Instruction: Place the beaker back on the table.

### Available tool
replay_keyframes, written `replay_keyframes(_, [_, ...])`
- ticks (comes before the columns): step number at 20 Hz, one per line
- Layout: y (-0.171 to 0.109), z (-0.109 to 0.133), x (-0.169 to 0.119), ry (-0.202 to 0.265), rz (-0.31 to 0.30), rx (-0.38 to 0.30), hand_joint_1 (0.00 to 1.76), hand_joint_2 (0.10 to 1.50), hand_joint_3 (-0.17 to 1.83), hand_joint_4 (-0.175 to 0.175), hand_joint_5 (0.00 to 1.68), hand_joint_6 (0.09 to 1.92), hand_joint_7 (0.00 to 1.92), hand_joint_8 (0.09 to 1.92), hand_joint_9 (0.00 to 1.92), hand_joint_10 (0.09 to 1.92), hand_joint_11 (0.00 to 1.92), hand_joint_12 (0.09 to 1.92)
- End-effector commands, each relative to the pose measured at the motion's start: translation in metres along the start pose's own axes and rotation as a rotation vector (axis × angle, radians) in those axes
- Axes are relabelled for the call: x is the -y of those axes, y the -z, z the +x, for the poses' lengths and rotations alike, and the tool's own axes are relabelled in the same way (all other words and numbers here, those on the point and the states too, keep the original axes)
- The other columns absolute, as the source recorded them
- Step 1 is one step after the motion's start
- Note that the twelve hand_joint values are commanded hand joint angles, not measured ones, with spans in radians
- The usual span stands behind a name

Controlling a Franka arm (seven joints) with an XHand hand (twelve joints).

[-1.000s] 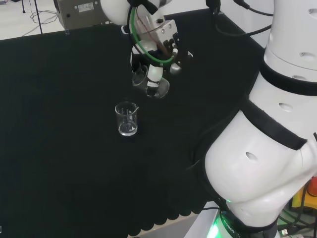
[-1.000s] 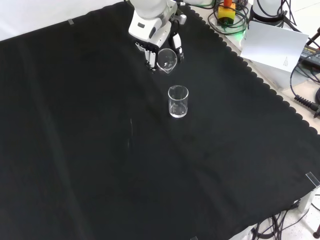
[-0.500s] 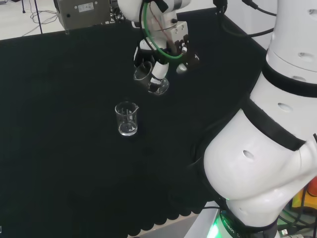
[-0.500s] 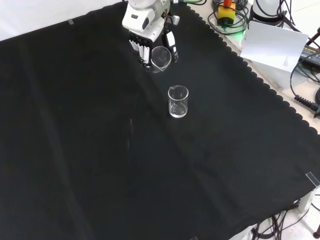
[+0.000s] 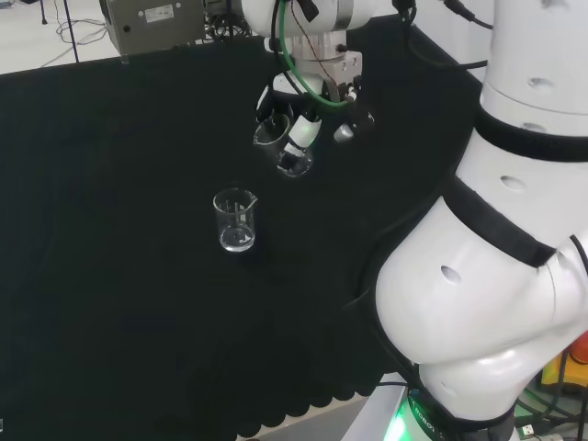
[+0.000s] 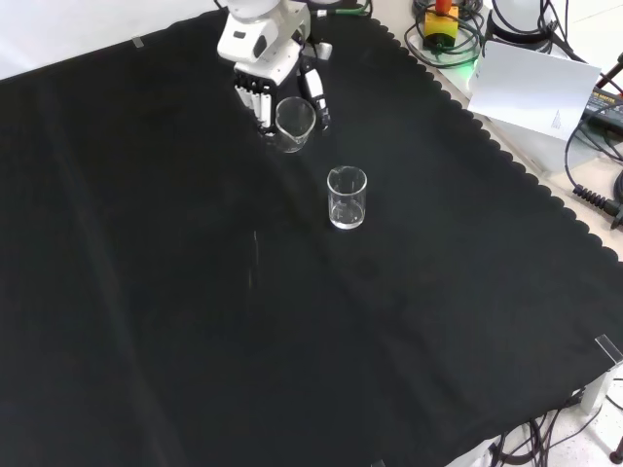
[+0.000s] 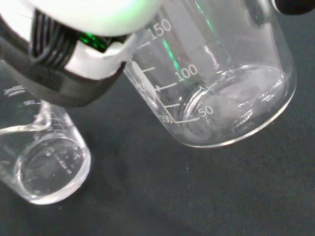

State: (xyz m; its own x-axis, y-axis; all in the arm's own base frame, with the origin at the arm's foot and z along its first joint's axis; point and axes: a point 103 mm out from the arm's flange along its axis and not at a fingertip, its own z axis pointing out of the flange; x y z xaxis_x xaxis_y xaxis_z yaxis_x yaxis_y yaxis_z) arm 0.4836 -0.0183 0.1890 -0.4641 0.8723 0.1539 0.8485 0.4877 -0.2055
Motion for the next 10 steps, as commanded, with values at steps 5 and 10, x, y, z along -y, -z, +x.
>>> replay_keyframes(5, [-0.022,-0.044,-0.033,0.017,-0.132,-0.189,1.13,0.70,0.68,0.061,1.15,0.90,1.53,0.44,1.74,0.09,1.54,0.59])
replay_keyframes(10, [-0.030,-0.048,-0.047,0.039,-0.150,-0.213,1.13,0.70,0.68,0.056,1.15,0.90,1.52,0.44,1.73,0.09,1.53,0.59])
